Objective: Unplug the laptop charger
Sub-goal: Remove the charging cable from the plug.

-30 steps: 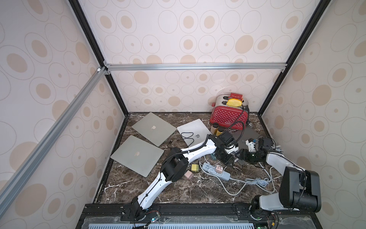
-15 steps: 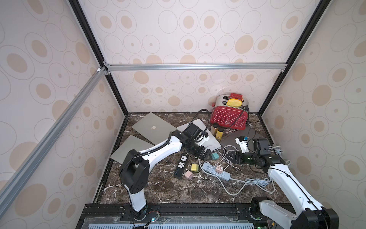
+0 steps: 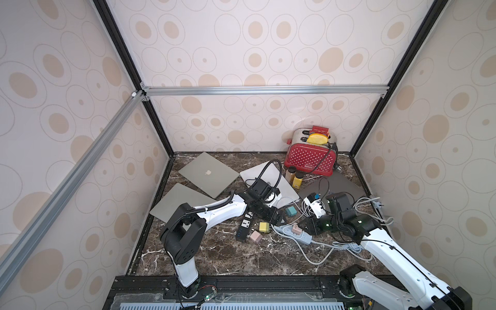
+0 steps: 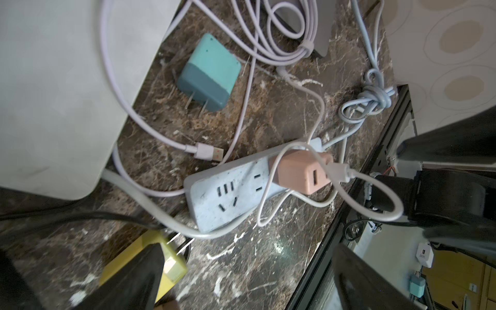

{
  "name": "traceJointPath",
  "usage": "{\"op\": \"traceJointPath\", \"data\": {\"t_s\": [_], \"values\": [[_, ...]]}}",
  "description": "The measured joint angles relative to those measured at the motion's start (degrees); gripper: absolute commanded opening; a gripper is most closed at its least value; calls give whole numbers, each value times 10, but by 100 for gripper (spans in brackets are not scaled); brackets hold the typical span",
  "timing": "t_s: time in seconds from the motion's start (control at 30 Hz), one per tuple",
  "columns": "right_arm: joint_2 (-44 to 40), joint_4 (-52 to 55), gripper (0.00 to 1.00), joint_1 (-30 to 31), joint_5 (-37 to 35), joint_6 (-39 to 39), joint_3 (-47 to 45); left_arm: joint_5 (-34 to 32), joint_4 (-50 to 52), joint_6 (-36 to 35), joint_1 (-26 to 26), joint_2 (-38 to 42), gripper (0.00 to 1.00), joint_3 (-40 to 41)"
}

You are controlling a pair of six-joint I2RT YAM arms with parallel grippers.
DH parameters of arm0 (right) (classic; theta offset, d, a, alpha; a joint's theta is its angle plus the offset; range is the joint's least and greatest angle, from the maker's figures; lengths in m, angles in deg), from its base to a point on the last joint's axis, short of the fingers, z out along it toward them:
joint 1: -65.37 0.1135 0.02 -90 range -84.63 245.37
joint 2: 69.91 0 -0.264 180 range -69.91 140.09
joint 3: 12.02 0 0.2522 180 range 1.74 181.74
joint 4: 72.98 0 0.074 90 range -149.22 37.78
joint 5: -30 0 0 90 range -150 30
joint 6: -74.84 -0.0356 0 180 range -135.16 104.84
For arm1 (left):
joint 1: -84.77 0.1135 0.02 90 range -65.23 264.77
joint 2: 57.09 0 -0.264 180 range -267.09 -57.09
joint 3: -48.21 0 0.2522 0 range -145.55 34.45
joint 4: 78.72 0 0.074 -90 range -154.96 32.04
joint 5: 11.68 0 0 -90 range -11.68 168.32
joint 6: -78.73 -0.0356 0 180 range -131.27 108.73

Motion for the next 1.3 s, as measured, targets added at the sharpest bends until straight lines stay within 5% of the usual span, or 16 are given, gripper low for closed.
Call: {"op": "traceJointPath", "data": {"t_s": [0.37, 0.8, 1.3], "values": [[26, 8, 39, 36, -54, 9, 1, 6, -77, 45, -23, -22, 96, 13], [76, -33, 11, 43, -80, 18, 1, 4, -103, 60, -30, -53, 95, 15], [77, -45, 0, 58, -107, 17, 0, -24, -124, 66, -43, -73, 91, -3]]}}
